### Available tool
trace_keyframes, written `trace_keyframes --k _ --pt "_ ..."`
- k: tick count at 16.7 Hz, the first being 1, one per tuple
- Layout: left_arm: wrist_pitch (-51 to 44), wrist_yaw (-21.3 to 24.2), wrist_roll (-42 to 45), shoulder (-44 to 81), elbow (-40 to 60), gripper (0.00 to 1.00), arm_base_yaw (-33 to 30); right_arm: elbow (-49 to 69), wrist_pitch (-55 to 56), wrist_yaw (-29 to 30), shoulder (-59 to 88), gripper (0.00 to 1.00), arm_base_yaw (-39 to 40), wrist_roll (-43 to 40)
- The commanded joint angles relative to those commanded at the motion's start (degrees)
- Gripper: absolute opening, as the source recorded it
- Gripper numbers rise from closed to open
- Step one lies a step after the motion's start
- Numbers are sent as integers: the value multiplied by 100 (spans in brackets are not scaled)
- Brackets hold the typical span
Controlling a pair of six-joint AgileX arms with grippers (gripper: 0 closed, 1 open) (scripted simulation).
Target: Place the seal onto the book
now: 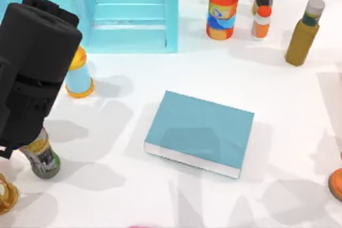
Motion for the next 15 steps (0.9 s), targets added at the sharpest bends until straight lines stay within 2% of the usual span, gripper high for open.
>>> trace_keyframes --k 4,8,11,15 --pt "504 1124 3566 -1451 -1569 100 1124 0 0 0 0 100 0 0" --pt "1376 2157 6304 -3290 -3127 100 2324 0 0 0 0 100 0 0" --pt "2221 3035 7733 -4631 -4072 100 3122 0 0 0 0 100 0 0" --pt "3144 4072 8796 -5848 -4919 100 3761 0 0 0 0 100 0 0"
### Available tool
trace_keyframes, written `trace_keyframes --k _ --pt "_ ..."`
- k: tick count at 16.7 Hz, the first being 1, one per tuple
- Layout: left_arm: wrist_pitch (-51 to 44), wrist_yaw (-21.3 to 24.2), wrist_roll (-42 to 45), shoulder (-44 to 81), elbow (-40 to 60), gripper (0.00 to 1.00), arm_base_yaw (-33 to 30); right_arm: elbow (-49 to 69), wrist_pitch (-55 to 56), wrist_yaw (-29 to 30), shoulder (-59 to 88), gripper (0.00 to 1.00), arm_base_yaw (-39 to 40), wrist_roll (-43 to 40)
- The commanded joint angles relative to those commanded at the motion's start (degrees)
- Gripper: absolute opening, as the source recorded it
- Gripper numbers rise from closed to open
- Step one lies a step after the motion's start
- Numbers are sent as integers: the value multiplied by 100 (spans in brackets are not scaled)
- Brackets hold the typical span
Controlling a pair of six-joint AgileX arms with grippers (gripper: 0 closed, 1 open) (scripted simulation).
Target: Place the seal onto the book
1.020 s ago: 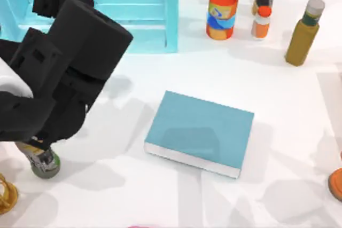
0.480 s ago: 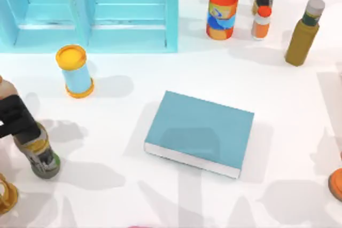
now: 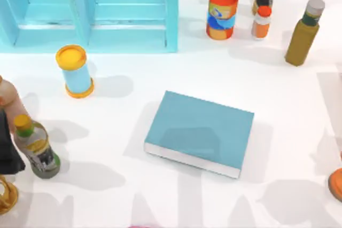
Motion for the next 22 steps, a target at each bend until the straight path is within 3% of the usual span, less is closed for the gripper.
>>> trace_keyframes --k 3,12,17,22 --pt "312 311 197 -379 -235 100 247 0 0 0 0 100 0 0" --pt "314 314 197 -382 -236 100 250 354 -330 4 355 100 -108 -104" --pt "314 314 197 -382 -236 100 250 2131 -1749 -2 2170 100 -548 -548" --pt "314 314 197 -382 -236 100 250 4740 -3793 -15 5248 100 -1160 -1131"
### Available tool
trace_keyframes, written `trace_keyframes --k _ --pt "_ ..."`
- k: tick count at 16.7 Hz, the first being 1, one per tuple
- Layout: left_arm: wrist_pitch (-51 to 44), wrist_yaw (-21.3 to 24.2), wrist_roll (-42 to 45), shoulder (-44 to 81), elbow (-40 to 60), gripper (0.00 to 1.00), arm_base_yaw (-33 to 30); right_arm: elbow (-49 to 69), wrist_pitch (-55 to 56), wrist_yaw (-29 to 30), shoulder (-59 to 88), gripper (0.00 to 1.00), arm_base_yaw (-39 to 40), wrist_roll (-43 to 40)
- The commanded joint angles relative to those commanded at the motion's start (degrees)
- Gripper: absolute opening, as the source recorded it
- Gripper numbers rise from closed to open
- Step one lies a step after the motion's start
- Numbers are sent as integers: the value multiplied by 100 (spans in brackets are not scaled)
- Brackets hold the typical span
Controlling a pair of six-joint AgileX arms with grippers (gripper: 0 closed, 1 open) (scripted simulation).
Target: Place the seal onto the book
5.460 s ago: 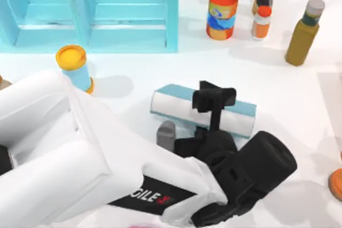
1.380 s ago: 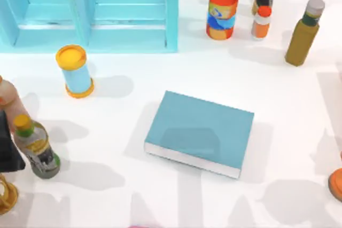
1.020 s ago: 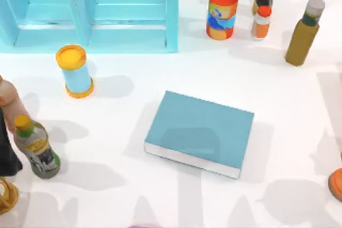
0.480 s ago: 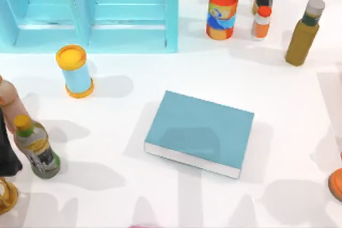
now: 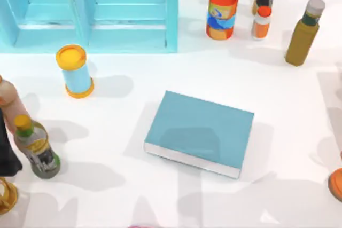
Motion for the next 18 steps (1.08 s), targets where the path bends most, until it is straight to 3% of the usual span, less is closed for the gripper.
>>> trace_keyframes --k 10,14,18 --pt "0 0 0 0 0 100 0 4283 -3480 5 4902 100 -1072 -1023" --pt "0 0 0 0 0 100 0 5075 -4049 7 5691 100 -1262 -1204" --pt "0 0 0 0 0 100 0 5137 -4093 7 5749 100 -1277 -1218"
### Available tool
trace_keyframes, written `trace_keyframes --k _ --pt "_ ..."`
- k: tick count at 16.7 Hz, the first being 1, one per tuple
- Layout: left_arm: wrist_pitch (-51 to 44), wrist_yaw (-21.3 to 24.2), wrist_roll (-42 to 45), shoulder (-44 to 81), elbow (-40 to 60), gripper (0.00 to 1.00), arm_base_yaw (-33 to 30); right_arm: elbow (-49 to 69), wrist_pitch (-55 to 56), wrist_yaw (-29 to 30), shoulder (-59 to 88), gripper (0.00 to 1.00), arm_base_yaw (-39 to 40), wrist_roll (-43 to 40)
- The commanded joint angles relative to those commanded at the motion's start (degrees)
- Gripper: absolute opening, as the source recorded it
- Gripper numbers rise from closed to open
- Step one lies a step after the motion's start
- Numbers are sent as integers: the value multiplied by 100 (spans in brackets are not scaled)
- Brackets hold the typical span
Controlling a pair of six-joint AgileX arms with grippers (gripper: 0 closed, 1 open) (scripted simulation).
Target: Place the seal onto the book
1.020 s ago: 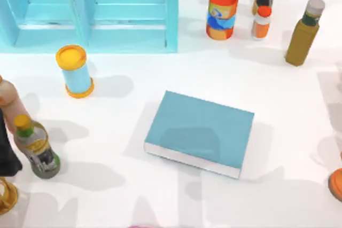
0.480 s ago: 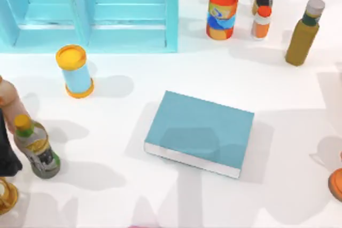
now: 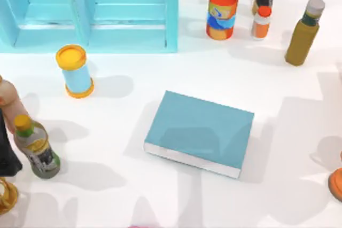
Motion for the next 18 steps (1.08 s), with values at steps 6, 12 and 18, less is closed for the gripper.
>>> trace_keyframes --k 6,12,18 --pt "0 0 0 0 0 100 0 -411 428 0 55 100 20 22" --pt "0 0 0 0 0 100 0 -1686 1998 1 286 100 23 27" --pt "0 0 0 0 0 100 0 -1853 2176 2 322 100 23 28"
